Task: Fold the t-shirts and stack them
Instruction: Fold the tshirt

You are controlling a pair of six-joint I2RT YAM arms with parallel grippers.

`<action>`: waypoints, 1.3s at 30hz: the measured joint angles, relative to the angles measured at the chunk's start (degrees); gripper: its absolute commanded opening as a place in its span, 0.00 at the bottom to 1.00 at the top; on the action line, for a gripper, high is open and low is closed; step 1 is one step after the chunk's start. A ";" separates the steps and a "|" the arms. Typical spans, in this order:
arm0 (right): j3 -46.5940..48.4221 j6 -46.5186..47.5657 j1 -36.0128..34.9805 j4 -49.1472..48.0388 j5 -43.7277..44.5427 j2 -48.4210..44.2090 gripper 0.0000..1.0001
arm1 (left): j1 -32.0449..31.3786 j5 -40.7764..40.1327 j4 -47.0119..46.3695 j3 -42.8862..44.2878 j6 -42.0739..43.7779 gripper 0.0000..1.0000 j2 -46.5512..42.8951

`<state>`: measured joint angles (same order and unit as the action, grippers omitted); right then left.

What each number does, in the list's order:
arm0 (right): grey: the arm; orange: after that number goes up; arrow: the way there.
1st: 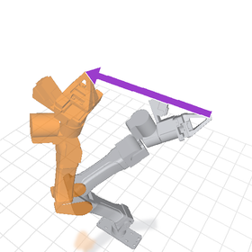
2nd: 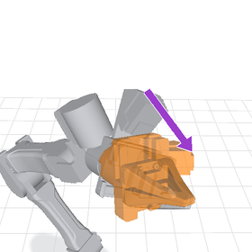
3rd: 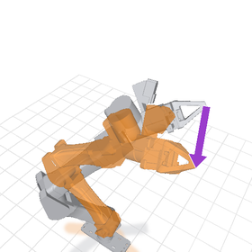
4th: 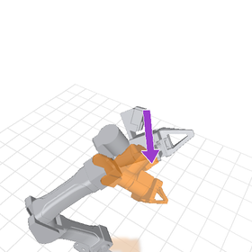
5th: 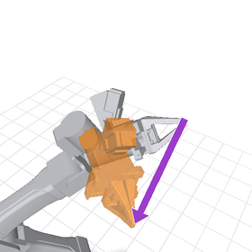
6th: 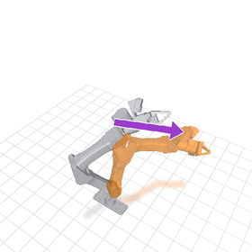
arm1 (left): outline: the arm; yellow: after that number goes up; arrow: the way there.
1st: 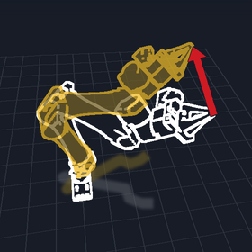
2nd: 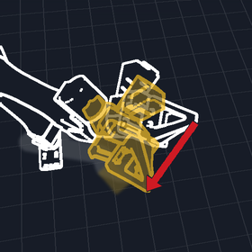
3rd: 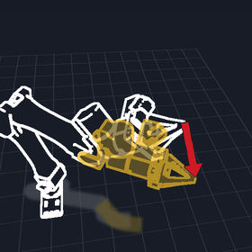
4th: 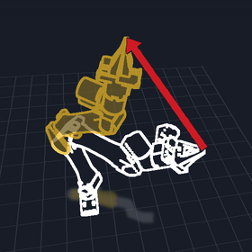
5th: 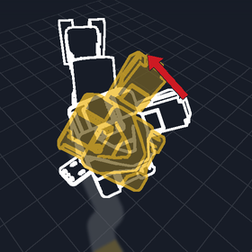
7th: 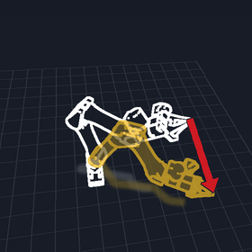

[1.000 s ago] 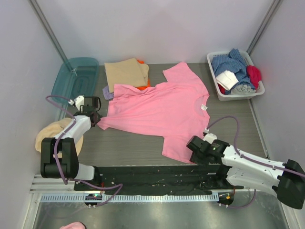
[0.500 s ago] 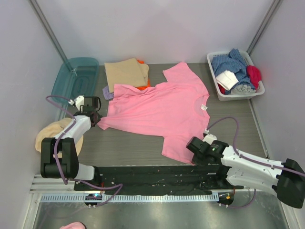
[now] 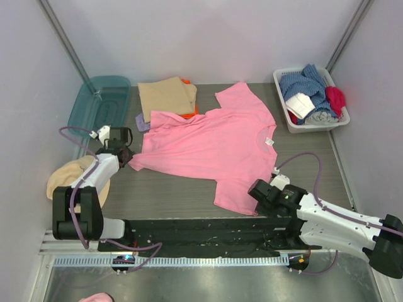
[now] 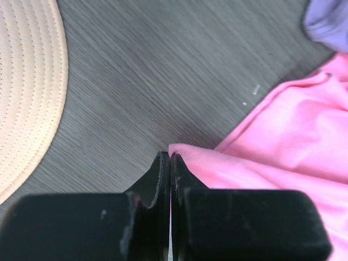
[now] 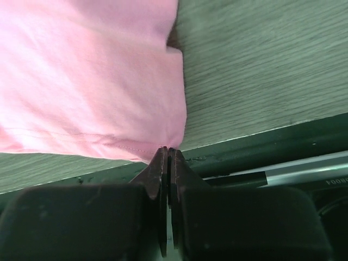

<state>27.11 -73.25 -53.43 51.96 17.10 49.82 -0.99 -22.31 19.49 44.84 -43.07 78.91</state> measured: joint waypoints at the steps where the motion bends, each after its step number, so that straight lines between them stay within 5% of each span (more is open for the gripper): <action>1: 1.05 -0.02 -0.04 1.05 0.68 -0.22 0.01 | 0.00 0.42 0.44 0.00 0.00 0.00 -0.92; 17: 18.73 0.28 -0.09 13.49 9.88 -0.72 0.01 | 0.00 8.26 9.42 -8.68 -0.85 0.00 -26.08; 39: 33.77 -3.65 -0.09 25.00 15.98 -8.70 0.01 | -3.61 13.20 14.62 -16.24 -5.33 0.00 -33.31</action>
<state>60.88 -76.90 -53.52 76.97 33.08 41.12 -4.60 -9.10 34.11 28.60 -48.40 45.60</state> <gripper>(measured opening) 0.033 0.015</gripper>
